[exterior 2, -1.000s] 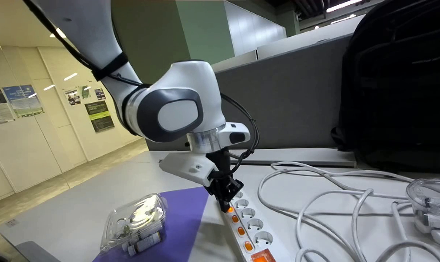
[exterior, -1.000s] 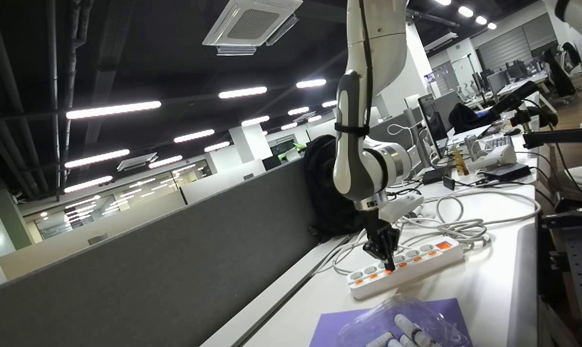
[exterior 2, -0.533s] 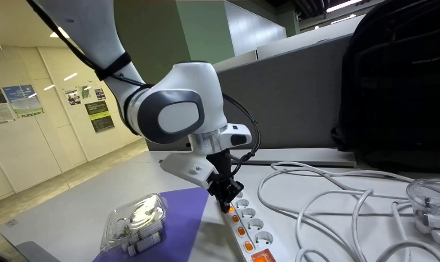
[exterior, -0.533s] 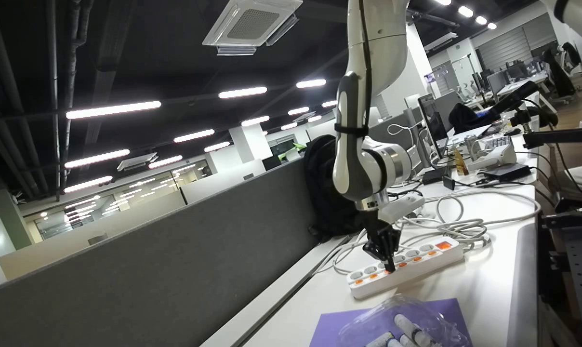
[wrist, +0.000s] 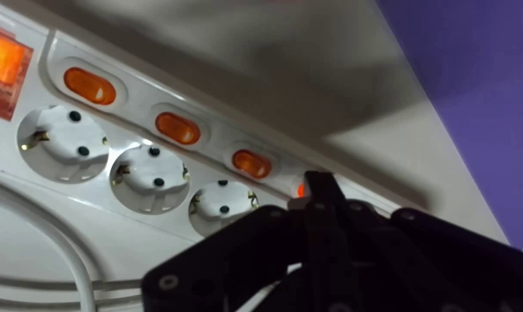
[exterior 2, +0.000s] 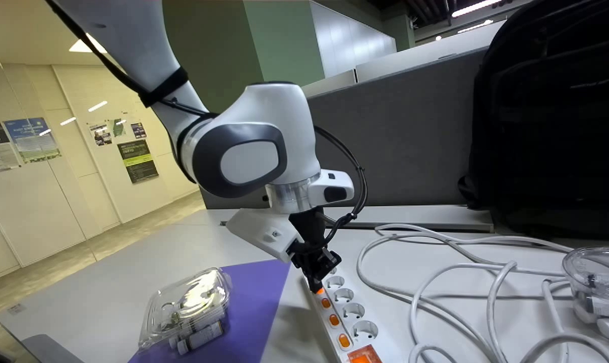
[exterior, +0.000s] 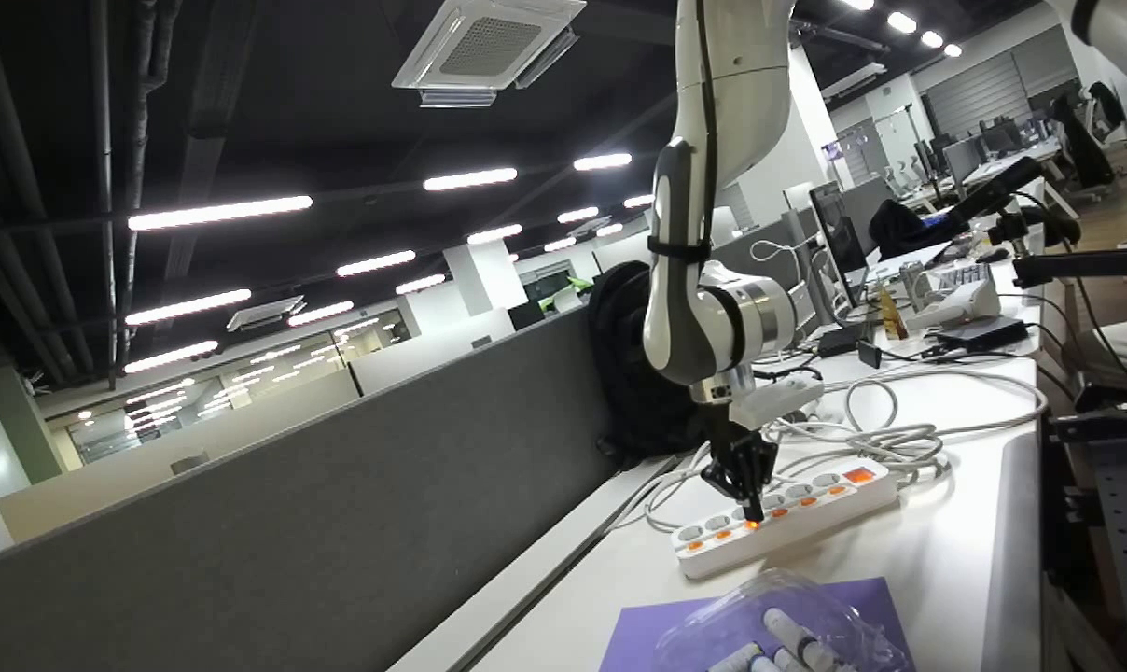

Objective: Turn off the third switch from the left on the extension cable

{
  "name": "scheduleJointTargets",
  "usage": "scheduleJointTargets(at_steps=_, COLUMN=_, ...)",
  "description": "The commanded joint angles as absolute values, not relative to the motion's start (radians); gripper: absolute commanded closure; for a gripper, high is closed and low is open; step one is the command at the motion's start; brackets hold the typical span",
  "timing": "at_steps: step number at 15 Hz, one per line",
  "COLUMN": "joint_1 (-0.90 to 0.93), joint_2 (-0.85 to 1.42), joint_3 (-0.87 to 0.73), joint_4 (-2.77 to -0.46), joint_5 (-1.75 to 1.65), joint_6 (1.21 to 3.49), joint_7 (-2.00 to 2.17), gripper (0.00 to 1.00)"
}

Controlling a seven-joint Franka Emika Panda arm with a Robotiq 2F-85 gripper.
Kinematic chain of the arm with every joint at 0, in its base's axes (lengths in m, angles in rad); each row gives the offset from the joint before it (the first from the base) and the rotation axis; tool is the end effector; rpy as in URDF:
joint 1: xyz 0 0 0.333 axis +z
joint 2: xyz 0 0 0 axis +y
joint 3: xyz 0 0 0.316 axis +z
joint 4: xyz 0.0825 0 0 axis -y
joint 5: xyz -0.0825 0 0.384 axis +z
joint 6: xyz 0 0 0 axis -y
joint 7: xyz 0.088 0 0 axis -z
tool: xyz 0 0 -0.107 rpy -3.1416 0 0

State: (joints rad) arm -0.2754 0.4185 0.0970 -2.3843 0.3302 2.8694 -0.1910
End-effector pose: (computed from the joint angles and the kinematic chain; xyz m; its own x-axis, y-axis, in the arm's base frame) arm 0.4909 -0.1040 0.1518 0.9481 -0.3111 0.0655 -0.3005 -0.9441 -0.1355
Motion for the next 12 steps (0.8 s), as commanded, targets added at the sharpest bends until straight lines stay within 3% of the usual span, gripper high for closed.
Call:
scheduleJointTargets(at_steps=1, joint_1=-0.301, joint_2=0.439, joint_3=0.105, joint_4=-2.355, joint_5=0.359, joint_6=2.846, joint_7=-0.168, gripper=1.00)
scheduleJointTargets(at_steps=12, joint_1=-0.309, joint_2=0.445, joint_3=0.110, joint_4=-2.334, joint_5=0.380, joint_6=2.803, joint_7=-0.181, gripper=1.00)
